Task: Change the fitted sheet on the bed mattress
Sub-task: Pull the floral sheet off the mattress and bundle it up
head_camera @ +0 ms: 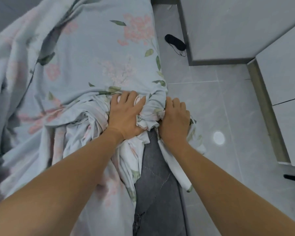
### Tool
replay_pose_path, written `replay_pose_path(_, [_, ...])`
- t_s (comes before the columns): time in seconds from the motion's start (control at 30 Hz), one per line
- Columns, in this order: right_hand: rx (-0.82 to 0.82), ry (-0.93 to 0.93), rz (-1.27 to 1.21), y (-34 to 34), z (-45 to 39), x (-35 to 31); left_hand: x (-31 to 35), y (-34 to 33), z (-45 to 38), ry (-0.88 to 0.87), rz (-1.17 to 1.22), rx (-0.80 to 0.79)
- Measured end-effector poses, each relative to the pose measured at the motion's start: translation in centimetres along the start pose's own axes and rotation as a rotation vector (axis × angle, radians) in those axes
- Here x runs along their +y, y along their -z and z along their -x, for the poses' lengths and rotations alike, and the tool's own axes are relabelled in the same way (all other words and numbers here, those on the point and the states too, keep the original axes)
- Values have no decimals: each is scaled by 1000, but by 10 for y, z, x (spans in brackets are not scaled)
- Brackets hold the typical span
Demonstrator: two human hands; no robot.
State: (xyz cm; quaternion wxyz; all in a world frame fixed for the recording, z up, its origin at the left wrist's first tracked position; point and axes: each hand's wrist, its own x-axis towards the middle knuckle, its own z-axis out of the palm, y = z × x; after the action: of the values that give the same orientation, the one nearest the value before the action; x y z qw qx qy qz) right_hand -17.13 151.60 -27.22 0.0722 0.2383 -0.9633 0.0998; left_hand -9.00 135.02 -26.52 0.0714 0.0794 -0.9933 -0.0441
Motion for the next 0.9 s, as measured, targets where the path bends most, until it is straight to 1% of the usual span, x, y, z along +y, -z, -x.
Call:
replay_pose_path(0.27, [12, 5, -35, -2, -1, -3, -2, -6, 0, -7, 12, 30])
replay_pose_path(0.4, [-49, 11, -84, -2, -3, 0, -2, -2, -1, -3, 4, 25])
replay_pose_path(0.53, [-168, 62, -213, 3, -4, 6, -1, -5, 0, 17, -29, 29])
replay_pose_path(0.73, [-342, 285, -436, 19, -29, 36, 1, -10, -6, 69, -111, 21])
replay_pose_path(0.83, [-506, 373, -576, 26, -34, 53, 5, -11, -5, 88, -110, 17])
replay_pose_path(0.9, [-632, 402, -593, 32, -39, 58, 5, -11, -5, 93, -121, 16])
